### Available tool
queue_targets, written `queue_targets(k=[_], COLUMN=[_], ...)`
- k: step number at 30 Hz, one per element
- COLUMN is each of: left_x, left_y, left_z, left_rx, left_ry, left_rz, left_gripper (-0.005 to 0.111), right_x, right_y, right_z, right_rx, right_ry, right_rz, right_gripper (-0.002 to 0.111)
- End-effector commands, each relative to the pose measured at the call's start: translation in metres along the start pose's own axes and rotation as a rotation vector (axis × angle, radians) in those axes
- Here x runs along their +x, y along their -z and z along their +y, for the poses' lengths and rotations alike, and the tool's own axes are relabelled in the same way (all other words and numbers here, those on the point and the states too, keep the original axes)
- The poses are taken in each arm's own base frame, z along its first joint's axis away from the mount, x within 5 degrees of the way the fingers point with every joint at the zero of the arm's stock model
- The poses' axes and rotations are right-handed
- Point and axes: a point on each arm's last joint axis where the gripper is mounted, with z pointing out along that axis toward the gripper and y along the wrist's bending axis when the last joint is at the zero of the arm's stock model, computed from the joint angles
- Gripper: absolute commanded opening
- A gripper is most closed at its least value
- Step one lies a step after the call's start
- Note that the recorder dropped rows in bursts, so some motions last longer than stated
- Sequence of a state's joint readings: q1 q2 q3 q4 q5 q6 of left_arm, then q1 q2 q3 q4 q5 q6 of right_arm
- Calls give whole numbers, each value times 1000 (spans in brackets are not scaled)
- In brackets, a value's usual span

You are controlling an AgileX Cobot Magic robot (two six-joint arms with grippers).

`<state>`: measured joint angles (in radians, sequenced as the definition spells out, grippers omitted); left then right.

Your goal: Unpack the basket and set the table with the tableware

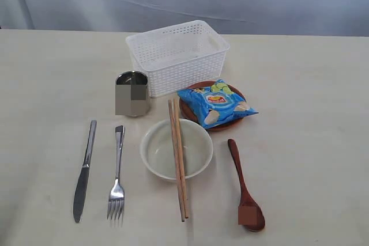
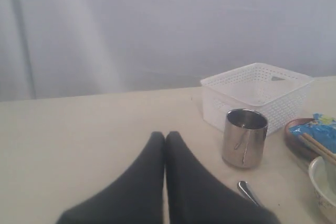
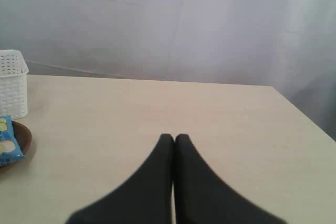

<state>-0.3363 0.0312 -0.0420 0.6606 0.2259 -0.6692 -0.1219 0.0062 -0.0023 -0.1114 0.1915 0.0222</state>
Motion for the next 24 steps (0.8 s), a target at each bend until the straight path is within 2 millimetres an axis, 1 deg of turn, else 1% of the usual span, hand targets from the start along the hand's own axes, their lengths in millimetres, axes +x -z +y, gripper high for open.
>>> queue_targets(k=[1,9,13,16,24], left_x=[4,9,18,28,27], left_y=[-1,0,3,3,4], left_z=[-2,4,6,7,10], left_rx=[-4,-145,-174,-191,-252], left_ry=[10,44,50,45,51], left_rz=[14,71,151,174,166], left_gripper=[0,0,0,0,0], right_x=[0,0,0,0,0], right_y=[0,0,0,0,0], right_z=[0,0,0,0,0], right_rx=[-1,-1,-1,-1,-1], right_ry=[9,9,9,9,9], right_rz=[-10,-10,-10,-10,-10], right_gripper=[0,0,0,0,0])
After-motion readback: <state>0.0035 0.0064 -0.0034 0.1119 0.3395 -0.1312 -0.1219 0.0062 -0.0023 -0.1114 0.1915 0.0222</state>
